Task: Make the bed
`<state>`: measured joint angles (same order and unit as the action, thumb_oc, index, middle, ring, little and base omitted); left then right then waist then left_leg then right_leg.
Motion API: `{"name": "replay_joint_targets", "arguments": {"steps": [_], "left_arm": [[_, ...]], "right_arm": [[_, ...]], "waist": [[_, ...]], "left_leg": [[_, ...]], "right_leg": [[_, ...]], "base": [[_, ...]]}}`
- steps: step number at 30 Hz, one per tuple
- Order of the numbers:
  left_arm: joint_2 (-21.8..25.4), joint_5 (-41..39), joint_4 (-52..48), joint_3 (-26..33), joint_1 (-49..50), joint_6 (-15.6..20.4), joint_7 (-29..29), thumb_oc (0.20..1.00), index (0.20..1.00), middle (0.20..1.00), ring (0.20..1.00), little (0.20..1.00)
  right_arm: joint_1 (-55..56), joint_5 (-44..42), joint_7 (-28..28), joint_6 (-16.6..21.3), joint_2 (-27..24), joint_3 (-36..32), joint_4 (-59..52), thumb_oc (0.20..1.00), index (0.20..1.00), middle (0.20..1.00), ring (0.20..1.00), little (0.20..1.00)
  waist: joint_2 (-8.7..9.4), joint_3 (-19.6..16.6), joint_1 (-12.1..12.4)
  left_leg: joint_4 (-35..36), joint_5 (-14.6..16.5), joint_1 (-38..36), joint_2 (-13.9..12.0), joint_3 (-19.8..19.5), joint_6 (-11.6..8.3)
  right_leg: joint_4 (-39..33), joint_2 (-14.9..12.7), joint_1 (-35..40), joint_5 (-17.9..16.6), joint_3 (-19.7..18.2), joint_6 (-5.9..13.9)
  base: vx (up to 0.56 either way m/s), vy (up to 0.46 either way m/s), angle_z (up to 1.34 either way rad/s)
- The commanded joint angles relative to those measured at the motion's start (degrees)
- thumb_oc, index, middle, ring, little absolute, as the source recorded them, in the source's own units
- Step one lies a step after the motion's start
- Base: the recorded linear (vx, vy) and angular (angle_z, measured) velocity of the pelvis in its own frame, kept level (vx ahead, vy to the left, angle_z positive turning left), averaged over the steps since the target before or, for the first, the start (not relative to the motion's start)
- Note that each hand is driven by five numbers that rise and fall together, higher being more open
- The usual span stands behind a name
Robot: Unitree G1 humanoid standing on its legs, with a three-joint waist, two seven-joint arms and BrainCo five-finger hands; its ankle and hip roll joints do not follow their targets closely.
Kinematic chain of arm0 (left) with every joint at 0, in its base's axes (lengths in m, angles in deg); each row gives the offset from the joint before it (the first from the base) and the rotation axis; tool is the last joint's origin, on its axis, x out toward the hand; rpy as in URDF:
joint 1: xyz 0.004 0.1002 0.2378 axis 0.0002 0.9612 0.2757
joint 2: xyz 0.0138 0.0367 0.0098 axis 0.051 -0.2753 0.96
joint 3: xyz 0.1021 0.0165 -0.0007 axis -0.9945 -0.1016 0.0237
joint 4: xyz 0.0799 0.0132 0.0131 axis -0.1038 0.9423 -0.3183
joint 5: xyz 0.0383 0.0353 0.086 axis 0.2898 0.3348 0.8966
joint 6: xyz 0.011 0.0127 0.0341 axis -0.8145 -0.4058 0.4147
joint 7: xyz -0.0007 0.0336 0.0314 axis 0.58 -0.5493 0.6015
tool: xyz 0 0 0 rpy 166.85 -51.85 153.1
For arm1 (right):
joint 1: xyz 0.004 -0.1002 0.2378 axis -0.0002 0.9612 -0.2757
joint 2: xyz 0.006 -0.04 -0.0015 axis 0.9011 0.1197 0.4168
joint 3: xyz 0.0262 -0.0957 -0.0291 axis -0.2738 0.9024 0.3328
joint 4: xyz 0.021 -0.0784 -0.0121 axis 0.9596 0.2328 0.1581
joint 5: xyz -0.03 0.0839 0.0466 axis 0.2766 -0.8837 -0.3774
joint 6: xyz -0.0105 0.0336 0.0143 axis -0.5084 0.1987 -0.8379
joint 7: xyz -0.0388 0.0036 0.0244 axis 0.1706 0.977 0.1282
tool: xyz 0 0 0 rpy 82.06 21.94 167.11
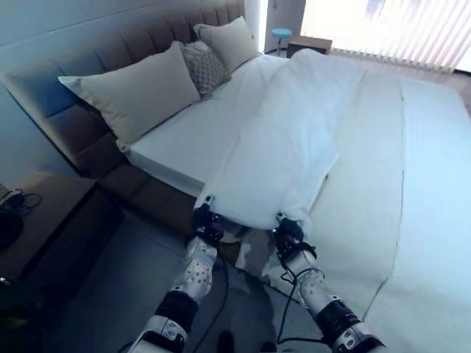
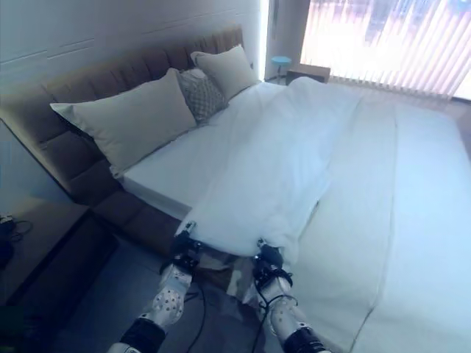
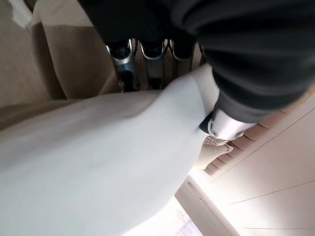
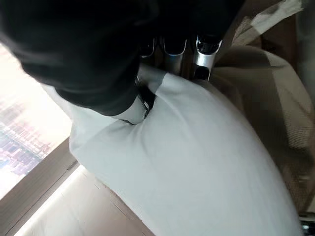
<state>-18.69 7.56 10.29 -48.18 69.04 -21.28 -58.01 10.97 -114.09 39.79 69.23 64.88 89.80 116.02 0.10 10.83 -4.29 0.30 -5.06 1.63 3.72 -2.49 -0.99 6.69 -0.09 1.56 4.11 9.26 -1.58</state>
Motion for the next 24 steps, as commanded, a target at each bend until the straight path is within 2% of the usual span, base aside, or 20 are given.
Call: {"name": "replay_joint_targets", "arguments": {"steps": [1,2,3,5,6,7,8,9,11,12,13,14,15,16,17,19,20,22,24], "left_arm": [[5.1,2.5,-5.2,6.6,-1.6,6.4,1.0,0.200,0.200,0.200,0.200,0.200],[5.6,2.8,-4.8,6.6,-1.4,6.6,0.7,0.200,0.200,0.200,0.200,0.200],[5.6,2.8,-4.8,6.6,-1.4,6.6,0.7,0.200,0.200,0.200,0.200,0.200],[6.4,3.1,-5.0,6.6,-1.2,6.9,0.2,0.200,0.200,0.200,0.200,0.200],[7.2,2.8,-5.1,6.9,-1.6,7.6,-0.6,0.200,0.200,0.200,0.200,0.200],[7.6,2.3,-4.8,7.6,-2.0,7.8,-0.6,0.200,0.200,0.200,0.200,0.200],[7.6,2.3,-4.8,7.6,-2.0,7.8,-0.6,0.200,0.200,0.200,0.200,0.200],[8.0,2.2,-4.6,7.9,-1.9,7.7,-0.6,0.200,0.200,0.200,0.200,0.200],[8.6,1.8,-4.9,8.7,-1.5,8.0,-0.7,0.200,0.200,0.200,0.200,0.200],[8.9,1.7,-4.7,9.2,-1.6,8.0,-0.6,0.200,0.200,0.200,0.200,0.200],[8.9,1.9,-4.2,9.0,-1.3,7.7,-0.1,0.200,0.200,0.200,0.200,0.200],[9.3,2.5,-4.5,8.5,-1.0,7.5,0.1,0.200,0.200,0.200,0.200,0.200],[9.8,3.4,-4.3,8.2,-1.2,7.5,-0.2,0.200,0.200,0.200,0.200,0.200],[11.2,5.9,-3.4,7.2,-1.3,6.3,-0.3,0.200,0.200,0.200,0.200,0.200],[11.2,5.9,-3.4,7.2,-1.3,6.3,-0.3,0.200,0.200,0.200,0.200,0.200],[11.4,6.8,-2.0,7.3,0.0,5.4,0.7,0.200,0.200,0.200,0.200,0.200],[11.6,7.3,-1.9,7.4,0.3,5.2,0.7,0.200,0.200,0.200,0.200,0.200],[11.4,7.7,-1.6,8.2,1.9,4.4,0.4,0.200,0.200,0.200,0.200,0.200],[11.1,8.1,-0.9,8.8,3.3,3.7,0.5,0.200,0.200,0.200,0.200,0.200]], "right_arm": [[2.9,2.2,-0.2,4.7,-5.6,-4.2,-2.4,0.200,0.200,0.200,0.200,0.200],[2.7,2.6,-0.1,4.4,-5.8,-3.9,-2.3,0.200,0.200,0.200,0.200,0.200],[2.7,2.6,-0.1,4.4,-5.8,-3.9,-2.3,0.200,0.200,0.200,0.200,0.200],[2.0,2.9,-0.2,4.2,-6.0,-3.4,-2.2,0.200,0.200,0.200,0.200,0.200],[0.7,2.9,-0.2,4.0,-6.3,-3.3,-1.8,0.200,0.200,0.200,0.200,0.200],[0.1,3.0,-0.2,3.6,-6.5,-3.3,-1.5,0.200,0.200,0.200,0.200,0.200],[0.1,3.0,-0.2,3.6,-6.5,-3.3,-1.5,0.200,0.200,0.200,0.200,0.200],[-0.1,3.1,-0.3,3.1,-7.0,-3.1,-1.6,0.200,0.200,0.200,0.200,0.200],[-0.6,3.6,-0.1,2.3,-7.1,-2.7,-2.5,0.200,0.200,0.200,0.200,0.200],[-1.0,4.0,0.6,1.6,-6.9,-2.6,-2.2,0.200,0.200,0.200,0.200,0.200],[0.0,4.6,1.3,0.9,-7.0,-3.3,-2.3,0.200,0.200,0.200,0.200,0.200],[0.6,5.6,1.0,0.2,-7.2,-3.3,-2.2,0.200,0.200,0.200,0.200,0.200],[0.8,6.2,0.8,0.6,-6.8,-3.6,-2.0,0.200,0.200,0.200,0.200,0.200],[1.5,5.7,0.5,0.9,-6.0,-4.3,-0.3,0.200,0.200,0.200,0.200,0.200],[1.5,5.7,0.6,0.9,-6.0,-4.3,-0.3,0.200,0.200,0.200,0.200,0.200],[1.9,5.3,0.7,1.1,-5.6,-4.8,1.7,0.200,0.200,0.200,0.200,0.200],[2.0,5.1,0.8,0.9,-5.5,-4.9,2.2,0.200,0.200,0.200,0.200,0.200],[2.3,5.9,0.7,0.7,-5.0,-4.6,4.1,0.200,0.200,0.200,0.200,0.200],[2.7,6.9,0.8,0.4,-4.8,-3.8,5.8,0.200,0.200,0.200,0.200,0.200]], "waist": [[0.79,-3.2,0.7],[1.19,-4.0,1.3],[1.20,-4.0,1.2],[1.91,-4.5,2.2],[2.25,-4.2,2.8],[2.22,-4.1,3.1],[2.20,-4.2,3.1],[1.95,-4.2,3.3],[1.28,-4.1,4.1],[1.20,-4.0,4.3],[1.93,-4.2,3.9],[2.36,-3.9,4.1],[2.67,-3.2,4.6],[1.73,-2.5,4.7],[1.81,-2.6,4.6],[0.88,-2.6,4.0],[0.73,-2.5,4.2],[0.53,-2.0,4.9],[0.59,-1.4,5.3]], "left_leg": [[-4.8,6.2,0.3,-0.4,7.1,-2.45],[-4.7,5.9,1.1,-3.9,5.7,-2.40],[-4.7,6.0,1.1,-3.9,5.7,-2.41],[-4.4,4.2,2.4,-8.1,1.1,-3.27],[-4.3,2.0,2.5,-13.6,-1.9,-4.41],[-4.5,0.9,2.7,-16.3,-3.5,-4.94],[-4.4,0.8,2.8,-16.4,-3.5,-4.95],[-4.7,0.3,2.6,-17.8,-3.9,-5.49],[-8.2,2.9,2.0,-16.6,-7.6,-7.12],[-8.2,7.1,0.9,-15.0,-7.7,-7.42],[-8.4,9.3,0.7,-13.4,-5.2,-7.05],[-9.4,10.5,0.8,-11.9,-3.7,-6.32],[-9.3,10.8,0.6,-10.7,-1.5,-5.45],[-7.4,9.6,0.5,-10.1,1.0,-4.79],[-7.3,9.4,0.7,-10.0,1.0,-4.76],[-3.4,7.8,-1.1,-8.8,1.4,-3.74],[-2.6,7.4,-1.4,-8.2,2.0,-3.47],[-0.1,6.5,-2.9,-6.5,3.5,-2.80],[0.6,6.2,-3.6,-4.7,4.4,-2.14]], "right_leg": [[-1.8,-2.2,-2.3,-2.7,-2.6,6.31],[-2.0,-4.1,-2.3,-2.4,-3.1,7.18],[-1.9,-4.1,-2.3,-2.3,-3.0,7.18],[-1.3,-6.5,-2.6,-1.2,-4.6,7.92],[0.3,-9.0,-2.9,-0.3,-6.3,8.89],[1.1,-10.7,-3.0,0.1,-7.6,9.80],[1.0,-10.7,-3.1,0.0,-7.6,9.79],[1.7,-11.8,-3.4,-0.2,-8.4,10.52],[2.4,-14.7,-4.4,-2.3,-10.9,12.31],[2.1,-16.7,-4.1,-4.7,-11.9,13.20],[1.2,-20.0,-3.2,-10.3,-11.5,13.94],[1.6,-21.3,-4.2,-13.2,-10.8,13.07],[2.1,-22.7,-6.3,-17.6,-8.2,12.00],[3.8,-22.8,-7.5,-16.5,-2.1,10.81],[3.7,-22.9,-7.6,-16.6,-2.1,10.82],[6.1,-17.7,-8.3,-11.8,-1.2,9.52],[6.6,-16.6,-8.5,-10.7,0.1,9.43],[6.7,-12.5,-8.4,-6.5,5.3,8.08],[7.5,-8.7,-9.1,-4.4,6.0,7.55]], "base": [[0.02,0.393,0.60],[0.04,0.288,0.25],[0.11,0.317,0.06],[0.14,0.409,-0.09],[0.18,0.666,-0.15],[0.14,0.546,-0.11],[0.09,0.410,-0.27],[0.08,0.452,-0.23],[0.13,0.689,-0.27],[0.18,0.778,-0.55],[0.16,0.759,-0.57],[0.08,0.768,-0.39],[-0.05,0.860,-0.37],[-0.06,0.678,-0.35],[-0.02,0.618,-0.50],[0.07,0.470,-0.14],[0.06,0.514,-0.08],[0.02,0.429,-0.22],[-0.01,0.333,-0.25]]}}
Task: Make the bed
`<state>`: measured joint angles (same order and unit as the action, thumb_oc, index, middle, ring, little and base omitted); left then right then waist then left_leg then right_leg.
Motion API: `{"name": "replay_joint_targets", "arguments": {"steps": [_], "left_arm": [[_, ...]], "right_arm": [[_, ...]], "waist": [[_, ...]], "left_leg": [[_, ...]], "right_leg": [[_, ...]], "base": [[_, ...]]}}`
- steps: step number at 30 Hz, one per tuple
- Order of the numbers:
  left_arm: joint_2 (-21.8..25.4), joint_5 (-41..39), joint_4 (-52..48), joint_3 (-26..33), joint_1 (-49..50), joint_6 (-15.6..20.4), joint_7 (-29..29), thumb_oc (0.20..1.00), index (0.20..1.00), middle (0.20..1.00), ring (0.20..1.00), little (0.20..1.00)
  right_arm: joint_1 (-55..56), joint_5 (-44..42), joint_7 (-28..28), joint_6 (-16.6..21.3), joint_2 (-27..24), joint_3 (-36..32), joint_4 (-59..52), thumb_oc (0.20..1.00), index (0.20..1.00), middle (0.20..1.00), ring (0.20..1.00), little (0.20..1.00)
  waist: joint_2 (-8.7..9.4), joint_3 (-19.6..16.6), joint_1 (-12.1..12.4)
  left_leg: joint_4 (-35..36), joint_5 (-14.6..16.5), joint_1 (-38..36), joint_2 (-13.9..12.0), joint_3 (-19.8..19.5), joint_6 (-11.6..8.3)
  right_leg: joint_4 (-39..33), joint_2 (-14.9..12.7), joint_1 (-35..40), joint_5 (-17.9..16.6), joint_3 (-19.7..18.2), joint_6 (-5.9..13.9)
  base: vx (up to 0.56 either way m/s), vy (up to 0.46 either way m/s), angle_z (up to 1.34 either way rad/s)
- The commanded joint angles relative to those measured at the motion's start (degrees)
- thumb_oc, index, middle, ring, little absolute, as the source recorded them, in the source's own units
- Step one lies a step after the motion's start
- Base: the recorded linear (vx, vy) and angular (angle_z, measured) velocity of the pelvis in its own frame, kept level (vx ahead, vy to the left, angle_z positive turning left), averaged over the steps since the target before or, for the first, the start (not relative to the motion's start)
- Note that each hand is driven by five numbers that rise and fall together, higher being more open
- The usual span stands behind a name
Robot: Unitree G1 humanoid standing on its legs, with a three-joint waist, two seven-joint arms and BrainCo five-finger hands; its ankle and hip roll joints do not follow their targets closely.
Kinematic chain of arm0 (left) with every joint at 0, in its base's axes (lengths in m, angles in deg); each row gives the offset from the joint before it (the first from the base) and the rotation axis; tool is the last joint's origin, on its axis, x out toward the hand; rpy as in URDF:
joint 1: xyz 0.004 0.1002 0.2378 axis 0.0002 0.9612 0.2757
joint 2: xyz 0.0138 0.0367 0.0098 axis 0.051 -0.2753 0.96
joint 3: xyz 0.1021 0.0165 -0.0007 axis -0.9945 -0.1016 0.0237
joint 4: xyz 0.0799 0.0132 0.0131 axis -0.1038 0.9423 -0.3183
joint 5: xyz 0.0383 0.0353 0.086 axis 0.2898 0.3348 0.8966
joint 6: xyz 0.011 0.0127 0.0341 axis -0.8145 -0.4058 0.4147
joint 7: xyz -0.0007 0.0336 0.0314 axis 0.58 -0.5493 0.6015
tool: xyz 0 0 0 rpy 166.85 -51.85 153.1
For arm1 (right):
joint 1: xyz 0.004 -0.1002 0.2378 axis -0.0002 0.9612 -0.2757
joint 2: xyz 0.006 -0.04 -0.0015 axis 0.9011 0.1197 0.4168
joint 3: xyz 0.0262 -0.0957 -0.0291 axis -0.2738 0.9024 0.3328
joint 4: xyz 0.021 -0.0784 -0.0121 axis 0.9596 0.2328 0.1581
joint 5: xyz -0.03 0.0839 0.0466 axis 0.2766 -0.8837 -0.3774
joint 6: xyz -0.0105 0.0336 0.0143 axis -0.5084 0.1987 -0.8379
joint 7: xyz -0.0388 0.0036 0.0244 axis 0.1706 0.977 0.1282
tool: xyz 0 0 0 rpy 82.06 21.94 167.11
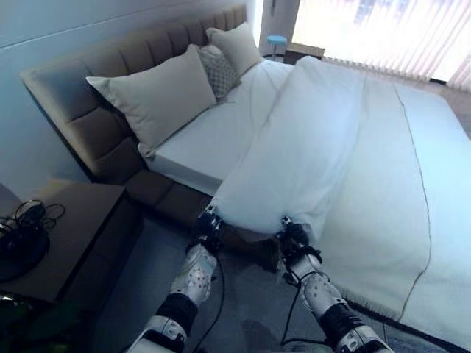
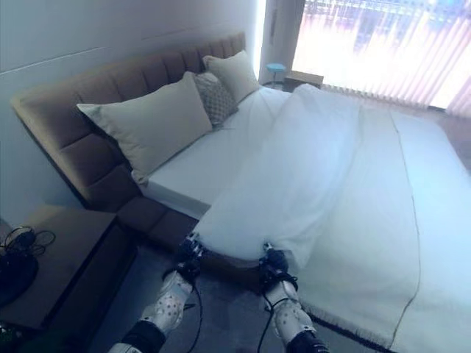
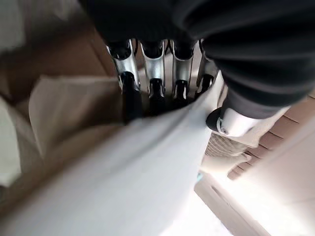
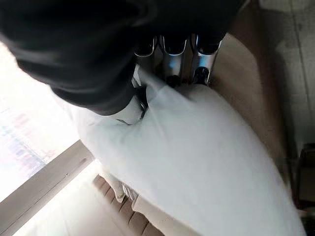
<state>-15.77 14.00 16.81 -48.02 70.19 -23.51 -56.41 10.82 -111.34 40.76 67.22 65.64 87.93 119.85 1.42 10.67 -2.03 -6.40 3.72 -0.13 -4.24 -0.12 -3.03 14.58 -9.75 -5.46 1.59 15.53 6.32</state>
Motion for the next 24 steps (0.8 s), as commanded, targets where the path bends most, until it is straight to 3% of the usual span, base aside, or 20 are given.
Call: {"name": "replay_joint_targets", "arguments": {"steps": [1,3,6,11,18,19,20,21,24], "left_arm": [[7.8,1.6,-6.7,9.2,3.0,5.5,-1.0,0.200,0.200,0.200,0.200,0.200],[7.2,2.3,-4.9,9.8,4.9,4.9,-0.5,0.200,0.200,0.200,0.200,0.200],[5.8,1.8,0.0,9.5,6.0,4.2,-0.1,0.200,0.200,0.200,0.200,0.200],[4.7,2.3,6.5,8.4,5.7,3.2,0.2,0.200,0.200,0.200,0.200,0.200],[3.9,3.8,18.1,6.2,0.8,2.9,0.3,0.200,0.200,0.200,0.200,0.200],[3.9,4.3,20.3,5.7,-0.3,2.6,0.5,0.564,0.564,0.564,0.564,0.564],[4.1,5.5,22.9,5.2,-1.4,2.1,0.2,1.000,1.000,1.000,1.000,1.000],[4.3,7.2,25.8,4.6,-2.9,1.3,0.3,1.000,1.000,1.000,1.000,1.000],[5.7,16.2,34.6,2.7,-6.8,-1.6,0.0,1.000,1.000,1.000,1.000,1.000]], "right_arm": [[3.1,4.5,-0.3,1.9,-5.3,-1.9,3.2,0.200,0.200,0.200,0.200,0.200],[4.3,5.0,0.0,1.5,-5.1,-1.8,5.1,0.200,0.200,0.200,0.200,0.200],[5.1,5.6,-0.6,1.3,-4.7,-2.0,8.5,0.200,0.200,0.200,0.200,0.200],[4.7,6.9,-0.9,0.9,-4.2,-1.6,14.3,0.200,0.200,0.200,0.200,0.200],[-0.7,7.8,-1.1,0.4,-5.0,-0.6,22.2,0.200,0.200,0.200,0.200,0.200],[-1.7,7.8,-1.0,0.4,-5.1,-0.5,24.2,0.200,0.200,0.200,0.200,0.200],[-2.8,7.5,-1.0,0.0,-5.2,-0.7,26.3,0.426,0.426,0.426,0.426,0.426],[-4.1,8.4,-1.0,-0.6,-5.6,-0.7,28.8,1.000,1.000,1.000,1.000,1.000],[-9.3,20.1,-1.1,-5.4,-7.6,1.6,38.9,1.000,1.000,1.000,1.000,1.000]], "waist": [[-0.57,-1.0,3.4],[-0.33,-1.1,3.7],[-0.83,-0.4,3.4],[-1.31,1.6,3.7],[-2.20,6.7,3.2],[-2.39,7.4,3.1],[-2.57,7.9,3.0],[-2.75,8.3,3.0],[-3.22,9.0,2.8]], "left_leg": [[7.5,-2.8,-2.1,4.2,2.7,0.20],[9.0,-3.6,-2.5,5.6,3.4,0.57],[10.7,-4.6,-0.9,6.6,3.9,1.16],[10.8,-5.3,2.9,7.1,5.1,1.42],[10.0,-7.5,10.6,7.5,4.6,1.41],[10.0,-7.8,11.5,7.6,4.5,1.38],[10.1,-8.2,12.3,7.6,4.5,1.26],[10.4,-8.6,12.8,7.7,4.6,1.09],[11.3,-9.4,13.9,7.6,4.8,0.43]], "right_leg": [[-1.3,2.4,-1.4,-1.2,0.0,-0.51],[-3.4,5.0,-0.5,-0.5,-0.6,-1.03],[-8.5,6.1,-0.7,-2.1,-3.9,-0.66],[-13.5,6.0,-1.7,-4.4,-4.0,-0.14],[-14.3,6.0,-8.3,-6.6,-5.1,-0.44],[-14.2,6.1,-9.2,-6.8,-5.2,-0.48],[-14.4,6.0,-9.8,-7.0,-5.2,-0.51],[-14.6,6.0,-10.2,-7.2,-5.0,-0.53],[-16.0,6.1,-10.9,-8.1,-4.5,-0.34]], "base": [[-0.02,0.295,-0.38],[0.00,0.192,-0.46],[-0.05,0.092,-0.05],[-0.10,0.015,-0.05],[-0.11,-0.008,-0.03],[-0.04,-0.007,0.01],[-0.01,-0.008,0.06],[0.01,-0.012,0.17],[0.04,-0.031,0.27]]}}
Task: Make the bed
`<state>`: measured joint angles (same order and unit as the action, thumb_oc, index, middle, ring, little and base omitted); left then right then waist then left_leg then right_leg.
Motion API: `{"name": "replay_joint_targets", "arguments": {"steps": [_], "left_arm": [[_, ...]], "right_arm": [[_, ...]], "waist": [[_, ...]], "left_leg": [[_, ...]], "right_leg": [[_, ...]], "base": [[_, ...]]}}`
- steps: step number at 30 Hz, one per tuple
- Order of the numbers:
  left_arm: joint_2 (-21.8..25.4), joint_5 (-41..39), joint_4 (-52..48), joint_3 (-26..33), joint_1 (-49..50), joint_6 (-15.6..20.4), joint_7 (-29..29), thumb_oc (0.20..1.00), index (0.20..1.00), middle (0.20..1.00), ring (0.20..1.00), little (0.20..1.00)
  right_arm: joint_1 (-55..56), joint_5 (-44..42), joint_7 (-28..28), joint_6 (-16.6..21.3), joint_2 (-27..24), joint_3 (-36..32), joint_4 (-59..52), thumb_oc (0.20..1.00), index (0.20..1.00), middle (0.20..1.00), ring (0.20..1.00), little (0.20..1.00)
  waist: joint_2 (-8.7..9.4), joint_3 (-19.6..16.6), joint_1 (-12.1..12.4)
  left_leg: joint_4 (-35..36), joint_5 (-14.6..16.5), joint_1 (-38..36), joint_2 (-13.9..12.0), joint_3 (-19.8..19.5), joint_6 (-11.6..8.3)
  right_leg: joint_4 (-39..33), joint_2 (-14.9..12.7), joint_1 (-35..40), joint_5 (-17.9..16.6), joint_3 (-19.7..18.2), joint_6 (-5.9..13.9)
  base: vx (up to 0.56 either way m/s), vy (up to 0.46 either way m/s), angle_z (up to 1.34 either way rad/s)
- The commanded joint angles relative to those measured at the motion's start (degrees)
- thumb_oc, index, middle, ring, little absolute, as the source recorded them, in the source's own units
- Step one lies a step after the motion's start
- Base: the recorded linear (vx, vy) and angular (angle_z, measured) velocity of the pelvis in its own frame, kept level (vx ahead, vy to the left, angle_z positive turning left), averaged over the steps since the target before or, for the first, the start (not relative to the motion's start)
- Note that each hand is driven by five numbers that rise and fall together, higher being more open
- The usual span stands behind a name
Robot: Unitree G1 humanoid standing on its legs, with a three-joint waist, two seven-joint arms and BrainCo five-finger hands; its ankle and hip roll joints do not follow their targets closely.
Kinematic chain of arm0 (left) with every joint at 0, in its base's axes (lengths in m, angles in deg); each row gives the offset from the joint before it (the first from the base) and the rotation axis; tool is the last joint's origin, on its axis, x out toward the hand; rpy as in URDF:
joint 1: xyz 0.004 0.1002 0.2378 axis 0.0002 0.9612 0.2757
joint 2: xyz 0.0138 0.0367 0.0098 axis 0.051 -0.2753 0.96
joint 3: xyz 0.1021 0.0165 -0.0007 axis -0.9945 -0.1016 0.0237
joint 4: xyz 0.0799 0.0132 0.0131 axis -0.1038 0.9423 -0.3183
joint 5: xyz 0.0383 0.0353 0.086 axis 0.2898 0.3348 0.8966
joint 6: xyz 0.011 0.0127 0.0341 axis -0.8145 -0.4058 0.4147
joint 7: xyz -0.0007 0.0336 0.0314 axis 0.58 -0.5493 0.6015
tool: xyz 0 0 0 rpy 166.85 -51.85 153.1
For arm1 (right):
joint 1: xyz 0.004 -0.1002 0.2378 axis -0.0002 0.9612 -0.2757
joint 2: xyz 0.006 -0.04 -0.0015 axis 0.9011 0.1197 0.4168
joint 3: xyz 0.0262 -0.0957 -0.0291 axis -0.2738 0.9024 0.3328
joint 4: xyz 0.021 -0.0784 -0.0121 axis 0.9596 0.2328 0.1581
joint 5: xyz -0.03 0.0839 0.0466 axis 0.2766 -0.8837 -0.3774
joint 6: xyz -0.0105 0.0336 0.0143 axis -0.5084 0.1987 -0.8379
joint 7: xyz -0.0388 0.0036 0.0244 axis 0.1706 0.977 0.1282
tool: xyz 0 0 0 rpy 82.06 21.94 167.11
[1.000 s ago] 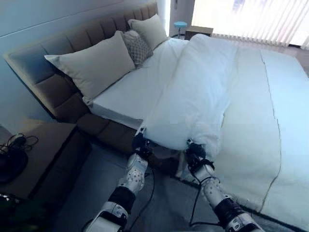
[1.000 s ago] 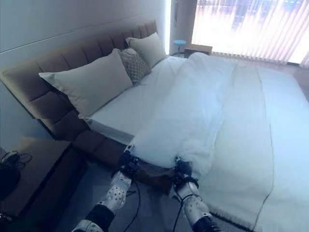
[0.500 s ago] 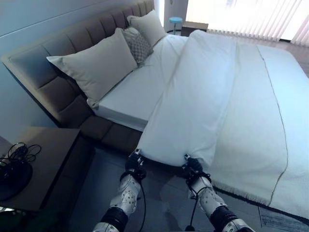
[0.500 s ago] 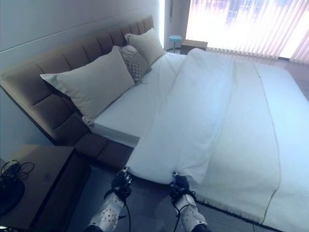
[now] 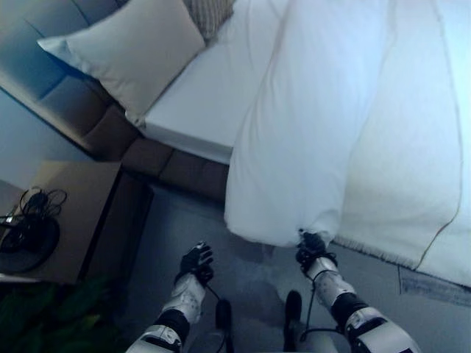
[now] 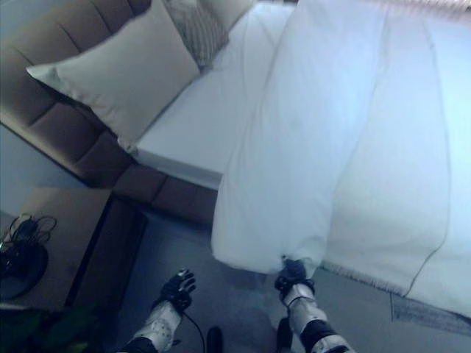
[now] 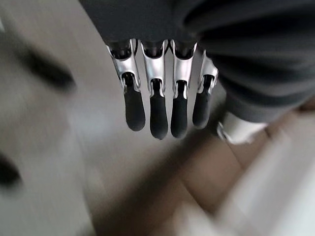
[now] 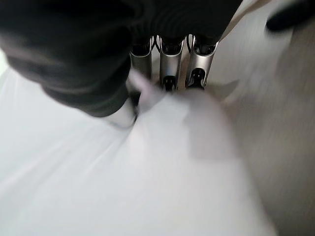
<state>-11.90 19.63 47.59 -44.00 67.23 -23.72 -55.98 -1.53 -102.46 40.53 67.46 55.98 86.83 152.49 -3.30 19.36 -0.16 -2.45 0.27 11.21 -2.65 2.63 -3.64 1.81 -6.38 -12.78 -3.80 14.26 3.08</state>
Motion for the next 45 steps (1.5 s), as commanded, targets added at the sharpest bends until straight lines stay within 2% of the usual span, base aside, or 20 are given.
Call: {"name": "replay_joint_targets", "arguments": {"steps": [1,4,7,14,18,19,21,22,24,25,26,27,31,32,35,37,39,41,43,45], "left_arm": [[1.8,10.6,3.8,-1.4,-3.9,-1.4,-0.4,1.000,1.000,1.000,1.000,1.000],[2.5,21.4,8.3,-2.7,-2.6,-4.4,-0.2,1.000,1.000,1.000,1.000,1.000],[2.5,28.4,10.3,-3.8,-0.2,-6.1,1.0,1.000,1.000,1.000,1.000,1.000],[2.7,29.8,8.0,-1.4,4.9,-5.6,4.2,1.000,1.000,1.000,1.000,1.000],[3.2,29.2,4.7,-1.9,5.2,-5.3,6.1,1.000,1.000,1.000,1.000,1.000],[2.7,26.7,1.3,-2.4,4.5,-4.6,6.0,1.000,1.000,1.000,1.000,1.000],[2.4,25.0,-1.2,-2.9,4.3,-4.1,5.7,1.000,1.000,1.000,1.000,1.000],[2.5,19.9,-9.7,-3.1,4.5,-2.6,5.3,1.000,1.000,1.000,1.000,1.000],[2.9,18.0,-14.9,-3.1,5.2,-1.9,5.5,1.000,1.000,1.000,1.000,1.000],[3.3,13.7,-22.3,-3.1,6.7,-0.7,6.3,1.000,1.000,1.000,1.000,1.000],[3.3,13.7,-22.3,-3.1,6.7,-0.8,6.3,1.000,1.000,1.000,1.000,1.000],[4.4,8.3,-32.1,-3.4,7.2,0.5,8.1,1.000,1.000,1.000,1.000,1.000],[5.4,4.7,-38.4,-3.6,8.0,0.1,10.2,1.000,1.000,1.000,1.000,1.000],[7.6,-0.8,-44.0,-5.6,4.4,0.1,13.1,1.000,1.000,1.000,1.000,1.000],[10.1,-3.7,-46.0,-7.9,-0.4,-0.1,14.8,1.000,1.000,1.000,1.000,1.000],[13.5,-7.3,-47.1,-11.4,-9.7,0.9,14.8,1.000,1.000,1.000,1.000,1.000],[14.8,-10.7,-46.4,-12.9,-16.2,1.1,15.1,1.000,1.000,1.000,1.000,1.000],[15.4,-11.9,-45.1,-13.8,-19.5,1.2,15.3,1.000,1.000,1.000,1.000,1.000],[16.2,-16.1,-42.4,-15.3,-28.3,1.6,16.0,1.000,1.000,1.000,1.000,1.000],[16.1,-17.2,-41.4,-15.7,-30.5,1.7,16.2,1.000,1.000,1.000,1.000,1.000]], "right_arm": [[3.1,11.2,-0.9,-5.7,2.1,2.6,6.2,1.000,1.000,1.000,1.000,1.000],[3.5,23.5,-0.4,-8.7,-0.4,3.7,11.0,1.000,1.000,1.000,1.000,1.000],[5.4,28.5,0.3,-9.9,-2.7,3.0,12.5,1.000,1.000,1.000,1.000,1.000],[10.1,34.7,5.0,-9.4,-6.5,3.7,6.6,1.000,1.000,1.000,1.000,1.000],[10.6,39.1,9.7,-9.5,-8.3,8.4,1.5,1.000,1.000,1.000,1.000,1.000],[9.5,38.9,9.7,-9.4,-9.3,9.5,-2.4,1.000,1.000,1.000,1.000,1.000],[9.1,38.7,9.9,-9.3,-9.8,10.0,-5.1,1.000,1.000,1.000,1.000,1.000],[9.1,36.1,9.7,-8.5,-11.2,9.4,-14.9,1.000,1.000,1.000,1.000,1.000],[9.8,34.6,9.3,-7.8,-12.0,8.2,-19.4,1.000,1.000,1.000,1.000,1.000],[10.6,31.4,9.0,-6.0,-13.0,6.2,-26.0,1.000,1.000,1.000,1.000,1.000],[10.6,31.4,9.0,-6.0,-13.0,6.2,-26.0,1.000,1.000,1.000,1.000,1.000],[10.1,26.2,9.2,-3.9,-13.0,4.2,-33.3,1.000,1.000,1.000,1.000,1.000],[10.0,23.9,10.4,-3.5,-13.4,3.1,-38.3,1.000,1.000,1.000,1.000,1.000],[6.0,20.6,11.6,-2.5,-13.7,3.5,-43.9,1.000,1.000,1.000,1.000,1.000],[1.6,18.6,11.8,-2.3,-13.9,4.6,-45.5,1.000,1.000,1.000,1.000,1.000],[-6.2,16.1,10.1,-1.3,-13.1,6.8,-45.1,1.000,1.000,1.000,1.000,1.000],[-11.6,13.6,9.4,-0.9,-14.1,8.0,-44.7,1.000,1.000,1.000,1.000,1.000],[-14.5,12.8,8.9,-0.7,-14.3,8.6,-43.9,1.000,1.000,1.000,1.000,1.000],[-23.9,8.0,8.3,0.2,-14.3,10.9,-41.6,1.000,1.000,1.000,1.000,1.000],[-26.2,6.0,8.4,0.8,-14.0,11.4,-40.4,1.000,1.000,1.000,1.000,1.000]], "waist": [[1.49,0.3,0.9],[1.14,-0.1,0.5],[0.77,-0.6,-0.2],[0.25,-1.1,-1.5],[1.58,-0.3,-1.7],[2.40,0.8,-1.2],[2.47,0.9,-0.8],[2.57,0.9,-0.6],[2.52,0.4,-0.3],[2.02,-0.1,0.5],[2.00,-0.2,0.4],[1.52,-0.3,1.4],[1.58,-0.7,1.6],[2.36,-0.8,1.7],[3.01,-0.6,1.9],[3.13,2.2,1.2],[2.61,3.8,0.5],[2.50,4.3,0.5],[2.57,4.8,0.4],[2.90,5.2,0.2]], "left_leg": [[7.4,-5.9,2.5,6.0,2.0,1.05],[7.4,-5.4,2.0,6.0,2.7,1.09],[7.2,-4.2,0.0,5.8,3.2,1.43],[3.4,-1.1,-3.6,5.1,3.6,1.84],[-5.8,0.5,-2.5,4.8,3.4,0.20],[-12.3,1.4,-0.2,5.2,2.4,-0.47],[-14.0,0.8,1.1,5.5,1.3,-0.67],[-12.9,0.3,3.7,4.8,0.9,-0.30],[-11.5,-0.4,4.8,4.4,0.8,-0.08],[-7.2,-3.9,5.7,3.8,-0.4,-0.20],[-7.1,-4.0,5.8,3.8,-0.4,-0.20],[-3.4,-7.3,7.3,3.4,-1.8,-0.82],[-3.2,-6.4,6.6,2.9,-0.8,-0.46],[-3.9,-4.9,5.8,3.2,0.7,0.75],[-5.0,-3.3,5.6,3.1,2.0,1.89],[-5.9,-1.5,4.2,3.2,3.7,3.64],[-6.3,-1.2,4.0,3.5,3.8,3.94],[-6.3,-0.8,3.8,3.6,4.0,3.94],[-4.7,-0.7,4.1,4.1,5.1,3.36],[-4.2,-0.6,4.2,4.5,5.3,3.23]], "right_leg": [[-3.2,2.7,-3.5,-2.7,-3.2,2.89],[-3.2,2.6,-3.2,-2.4,-3.5,2.96],[-1.8,2.6,-2.0,-0.7,-3.9,2.80],[5.3,2.9,-0.5,4.1,-5.7,1.47],[7.3,2.7,1.7,6.4,-5.6,0.32],[7.9,2.2,2.8,7.0,-5.5,-0.25],[7.6,2.2,3.2,7.0,-5.5,-0.42],[7.2,2.2,3.9,7.4,-5.3,-0.14],[6.8,2.4,4.2,7.4,-5.4,-0.04],[6.1,3.5,5.3,7.6,-5.6,0.25],[6.1,3.5,5.1,7.5,-5.6,0.25],[5.3,4.6,6.6,8.2,-6.4,0.25],[4.9,4.7,7.3,9.2,-7.5,0.51],[5.9,3.7,7.2,10.1,-9.1,1.41],[11.2,2.5,4.9,9.8,-9.9,2.83],[23.6,-0.3,-1.9,5.2,-9.7,4.87],[26.4,-0.5,-3.9,5.1,-9.9,4.23],[25.5,-1.3,-4.1,5.4,-8.8,3.73],[16.5,-1.1,-6.6,4.5,-6.4,3.61],[12.3,-0.3,-7.9,2.8,-6.5,3.97]], "base": [[0.06,-0.018,0.22],[0.07,-0.025,0.04],[0.07,-0.019,-0.02],[0.08,-0.055,-0.13],[0.03,-0.154,0.25],[0.00,-0.129,0.35],[0.00,-0.092,0.23],[0.02,-0.072,0.06],[0.11,-0.028,0.00],[0.15,-0.001,-0.11],[0.25,0.045,-0.36],[0.13,0.035,-0.45],[0.16,0.132,-0.33],[0.14,0.259,-0.03],[0.14,0.331,-0.56],[0.02,0.268,-0.70],[0.03,0.177,-0.37],[0.06,0.136,-0.01],[0.11,0.102,-0.10],[0.12,-0.001,-0.42]]}}
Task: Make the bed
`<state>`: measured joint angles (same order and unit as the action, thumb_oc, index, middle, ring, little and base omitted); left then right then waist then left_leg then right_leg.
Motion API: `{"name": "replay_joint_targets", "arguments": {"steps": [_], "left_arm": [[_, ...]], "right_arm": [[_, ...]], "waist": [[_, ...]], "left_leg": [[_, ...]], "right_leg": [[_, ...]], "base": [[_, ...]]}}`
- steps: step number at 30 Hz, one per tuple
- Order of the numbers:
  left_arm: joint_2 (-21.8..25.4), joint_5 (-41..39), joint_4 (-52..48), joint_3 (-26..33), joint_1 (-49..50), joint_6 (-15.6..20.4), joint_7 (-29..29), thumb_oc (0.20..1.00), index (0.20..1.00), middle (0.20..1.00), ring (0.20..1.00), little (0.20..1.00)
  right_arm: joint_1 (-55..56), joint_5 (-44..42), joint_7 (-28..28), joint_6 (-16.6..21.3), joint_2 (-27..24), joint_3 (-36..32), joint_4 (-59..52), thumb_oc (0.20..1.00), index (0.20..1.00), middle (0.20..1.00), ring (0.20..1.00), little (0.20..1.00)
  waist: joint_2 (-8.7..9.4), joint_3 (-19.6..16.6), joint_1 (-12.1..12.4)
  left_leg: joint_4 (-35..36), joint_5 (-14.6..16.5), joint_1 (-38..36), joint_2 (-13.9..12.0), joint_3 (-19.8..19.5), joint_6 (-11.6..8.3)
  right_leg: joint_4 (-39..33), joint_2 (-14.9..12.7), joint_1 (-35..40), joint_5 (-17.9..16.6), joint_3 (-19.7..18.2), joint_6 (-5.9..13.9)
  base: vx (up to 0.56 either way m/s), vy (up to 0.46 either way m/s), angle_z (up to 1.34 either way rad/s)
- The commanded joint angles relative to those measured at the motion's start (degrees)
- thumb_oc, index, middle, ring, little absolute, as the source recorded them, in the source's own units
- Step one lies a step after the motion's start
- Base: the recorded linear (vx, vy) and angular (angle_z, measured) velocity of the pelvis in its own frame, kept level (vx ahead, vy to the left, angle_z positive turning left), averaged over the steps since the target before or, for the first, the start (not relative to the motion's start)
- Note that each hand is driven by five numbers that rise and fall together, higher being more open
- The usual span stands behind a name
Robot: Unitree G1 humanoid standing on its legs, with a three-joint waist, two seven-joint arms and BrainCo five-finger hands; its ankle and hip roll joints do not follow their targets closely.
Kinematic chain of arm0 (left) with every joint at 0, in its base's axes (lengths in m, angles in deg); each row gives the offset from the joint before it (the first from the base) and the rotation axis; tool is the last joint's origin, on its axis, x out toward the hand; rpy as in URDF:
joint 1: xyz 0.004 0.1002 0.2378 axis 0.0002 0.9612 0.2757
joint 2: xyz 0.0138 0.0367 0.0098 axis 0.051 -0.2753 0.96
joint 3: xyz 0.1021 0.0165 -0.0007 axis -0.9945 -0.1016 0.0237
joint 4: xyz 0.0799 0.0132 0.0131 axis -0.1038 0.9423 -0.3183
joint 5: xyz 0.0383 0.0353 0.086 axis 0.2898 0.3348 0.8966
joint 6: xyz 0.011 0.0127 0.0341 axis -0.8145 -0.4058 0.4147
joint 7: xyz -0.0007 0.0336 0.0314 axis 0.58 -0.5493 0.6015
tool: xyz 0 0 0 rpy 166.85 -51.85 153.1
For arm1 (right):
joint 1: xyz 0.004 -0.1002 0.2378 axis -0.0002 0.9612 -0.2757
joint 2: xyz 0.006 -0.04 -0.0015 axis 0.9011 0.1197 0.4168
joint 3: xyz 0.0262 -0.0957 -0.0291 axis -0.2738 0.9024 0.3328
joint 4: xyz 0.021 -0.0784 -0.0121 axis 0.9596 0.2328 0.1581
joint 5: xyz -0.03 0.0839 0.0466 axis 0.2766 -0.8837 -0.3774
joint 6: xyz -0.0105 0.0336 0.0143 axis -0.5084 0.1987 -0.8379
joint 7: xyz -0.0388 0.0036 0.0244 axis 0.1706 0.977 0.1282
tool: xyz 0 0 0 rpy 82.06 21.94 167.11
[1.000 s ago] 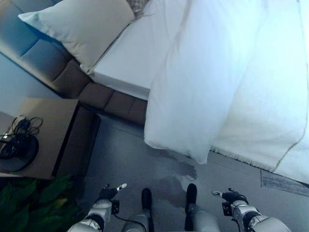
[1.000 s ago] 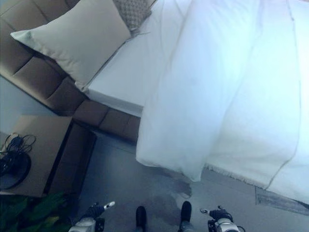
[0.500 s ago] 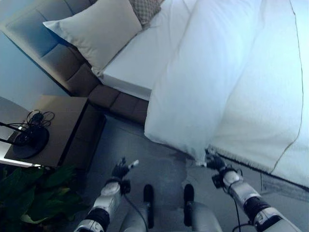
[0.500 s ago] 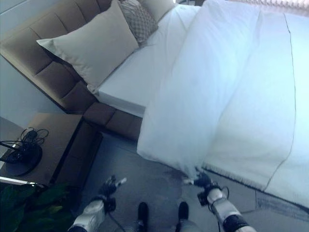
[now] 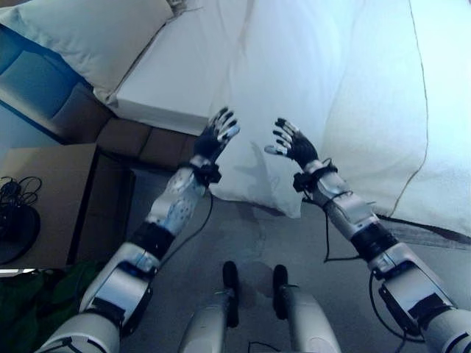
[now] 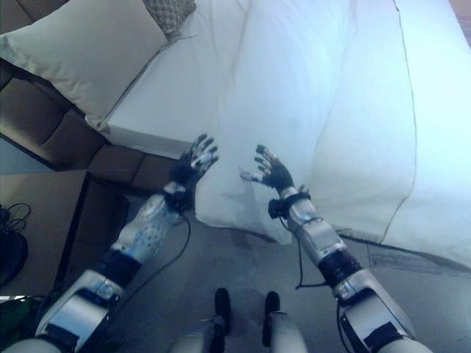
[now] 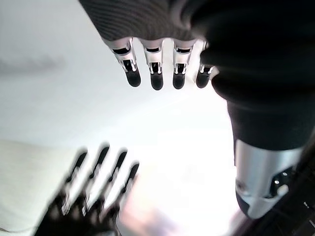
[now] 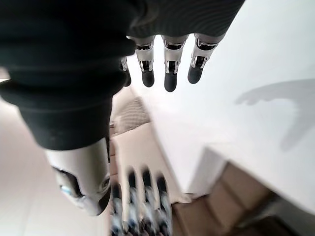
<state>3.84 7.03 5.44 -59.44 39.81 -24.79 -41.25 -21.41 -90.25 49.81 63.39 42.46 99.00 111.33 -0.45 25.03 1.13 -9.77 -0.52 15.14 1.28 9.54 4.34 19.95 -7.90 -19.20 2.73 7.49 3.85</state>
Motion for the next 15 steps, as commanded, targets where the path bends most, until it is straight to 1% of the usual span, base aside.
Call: {"name": "replay_joint_targets", "arguments": {"steps": [1,2,3,5,6,7,10,11,12,15], "left_arm": [[0.2,-5.5,2.1,-0.7,-5.3,2.9,1.4,1.000,1.000,1.000,1.000,1.000],[-0.1,-6.2,2.8,-0.7,-6.8,3.0,1.5,1.000,1.000,1.000,1.000,1.000],[-0.1,-6.6,3.7,-1.0,-8.1,2.8,1.1,1.000,1.000,1.000,1.000,1.000],[-0.9,-6.8,3.4,-1.3,-8.7,2.7,1.1,1.000,1.000,1.000,1.000,1.000],[-0.9,-7.5,4.7,-1.8,-12.6,3.1,0.9,1.000,1.000,1.000,1.000,1.000],[-0.6,-7.8,7.2,-1.2,-14.7,2.9,0.4,1.000,1.000,1.000,1.000,1.000],[-0.5,-8.2,9.7,-0.8,-17.1,3.0,-0.4,1.000,1.000,1.000,1.000,1.000],[-0.3,-8.1,11.3,-0.6,-19.3,3.3,-1.7,1.000,1.000,1.000,1.000,1.000],[-0.2,-8.1,11.4,-0.6,-19.5,3.3,-1.7,1.000,1.000,1.000,1.000,1.000],[0.3,-7.2,16.8,-0.4,-23.5,3.3,-3.8,1.000,1.000,1.000,1.000,1.000]], "right_arm": [[-8.5,-7.8,-1.0,5.4,-0.3,-0.1,1.6,1.000,1.000,1.000,1.000,1.000],[-9.8,-9.0,-1.0,5.6,0.1,0.3,2.0,1.000,1.000,1.000,1.000,1.000],[-10.2,-9.9,-1.4,5.6,-0.2,0.6,1.8,1.000,1.000,1.000,1.000,1.000],[-10.8,-10.3,-1.7,5.6,-0.2,0.2,1.4,1.000,1.000,1.000,1.000,1.000],[-15.0,-12.2,-2.2,6.9,0.1,1.3,2.3,1.000,1.000,1.000,1.000,1.000],[-18.4,-13.9,-2.8,7.5,0.5,1.7,5.2,1.000,1.000,1.000,1.000,1.000],[-21.6,-15.3,-3.5,7.7,1.3,2.0,7.9,1.000,1.000,1.000,1.000,1.000],[-24.3,-15.7,-4.9,7.8,1.3,2.5,10.3,1.000,1.000,1.000,1.000,1.000],[-24.5,-15.8,-4.9,7.8,1.3,2.5,10.4,1.000,1.000,1.000,1.000,1.000],[-29.0,-17.0,-6.4,7.3,1.1,3.7,16.2,1.000,1.000,1.000,1.000,1.000]], "waist": [[0.60,-0.2,-1.5],[0.68,0.3,-1.9],[0.96,0.2,-2.3],[0.83,0.1,-2.0],[0.38,0.4,-1.8],[0.40,0.4,-1.4],[0.62,1.0,-1.1],[0.93,1.7,-1.0],[0.89,1.7,-1.1],[1.20,2.7,-1.0]], "left_leg": [[3.6,0.4,0.3,1.2,-1.7,-4.91],[3.5,0.5,0.6,1.6,-2.1,-4.94],[3.1,0.4,1.4,2.0,-2.8,-5.01],[2.5,0.3,2.4,2.3,-3.4,-5.12],[3.6,-0.7,4.1,2.3,-3.9,-5.64],[4.2,-1.5,5.6,2.0,-4.7,-5.97],[4.4,-2.1,7.1,1.7,-5.5,-6.21],[4.7,-2.8,9.2,1.5,-6.1,-6.77],[4.7,-2.8,9.4,1.5,-6.2,-6.78],[5.5,-3.8,12.6,1.2,-6.9,-7.38]], "right_leg": [[-10.5,2.3,-2.3,-5.6,-0.2,3.59],[-12.3,3.1,-3.5,-6.9,-0.9,3.77],[-13.0,3.4,-2.8,-6.8,-2.1,3.58],[-14.0,3.0,-2.2,-6.9,-1.9,3.54],[-14.7,3.8,-3.2,-8.0,-1.4,3.07],[-15.2,4.3,-4.0,-8.2,-0.2,2.67],[-15.0,4.5,-5.3,-8.2,0.7,2.41],[-15.3,4.6,-6.9,-8.3,1.5,2.29],[-15.3,4.6,-7.1,-8.3,1.6,2.28],[-16.1,4.8,-9.9,-9.0,2.6,2.29]], "base": [[0.18,-0.049,-0.38],[0.20,-0.087,-0.17],[0.17,-0.073,0.02],[0.10,-0.072,0.47],[0.11,-0.165,0.43],[0.11,-0.166,0.04],[0.07,-0.117,0.07],[0.05,-0.120,0.08],[0.03,-0.120,0.11],[0.01,-0.067,0.16]]}}
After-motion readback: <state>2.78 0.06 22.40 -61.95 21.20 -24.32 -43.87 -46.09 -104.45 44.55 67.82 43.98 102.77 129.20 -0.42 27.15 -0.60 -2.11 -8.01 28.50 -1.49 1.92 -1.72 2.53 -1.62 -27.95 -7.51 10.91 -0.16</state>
